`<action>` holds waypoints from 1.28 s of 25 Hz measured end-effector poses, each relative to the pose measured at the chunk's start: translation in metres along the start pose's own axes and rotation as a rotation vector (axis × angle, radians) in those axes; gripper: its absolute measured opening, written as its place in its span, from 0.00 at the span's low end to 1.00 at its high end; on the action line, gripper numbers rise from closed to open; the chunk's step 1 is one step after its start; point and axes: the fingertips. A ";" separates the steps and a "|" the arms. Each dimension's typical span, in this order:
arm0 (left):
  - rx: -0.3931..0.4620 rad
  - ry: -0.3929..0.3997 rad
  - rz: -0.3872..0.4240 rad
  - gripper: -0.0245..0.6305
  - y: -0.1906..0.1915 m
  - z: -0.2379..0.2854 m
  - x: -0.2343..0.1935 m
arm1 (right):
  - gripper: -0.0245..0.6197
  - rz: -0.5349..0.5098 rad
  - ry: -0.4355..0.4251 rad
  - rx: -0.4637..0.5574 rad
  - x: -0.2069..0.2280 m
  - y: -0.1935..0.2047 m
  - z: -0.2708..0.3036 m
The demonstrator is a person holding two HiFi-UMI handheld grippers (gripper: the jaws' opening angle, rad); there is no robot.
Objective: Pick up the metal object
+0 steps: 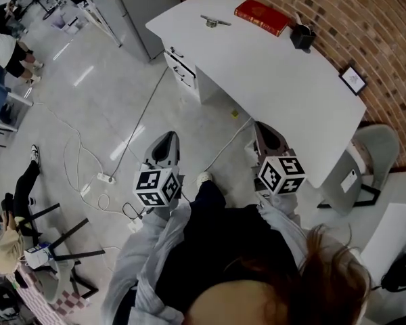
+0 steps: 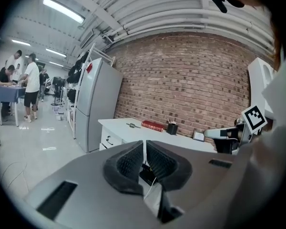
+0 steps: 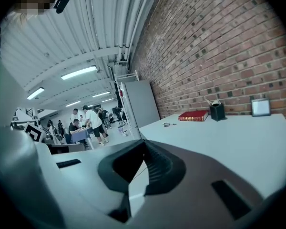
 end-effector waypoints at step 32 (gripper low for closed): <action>-0.076 0.002 -0.011 0.09 -0.022 0.102 -0.102 | 0.05 0.036 0.015 -0.040 0.004 -0.023 0.154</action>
Point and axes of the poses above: the fingertips, and each gripper's own axes: z forward along the fingers, x to its right, y out of its underside, and after that the axes turned 4 degrees about -x, right-handed
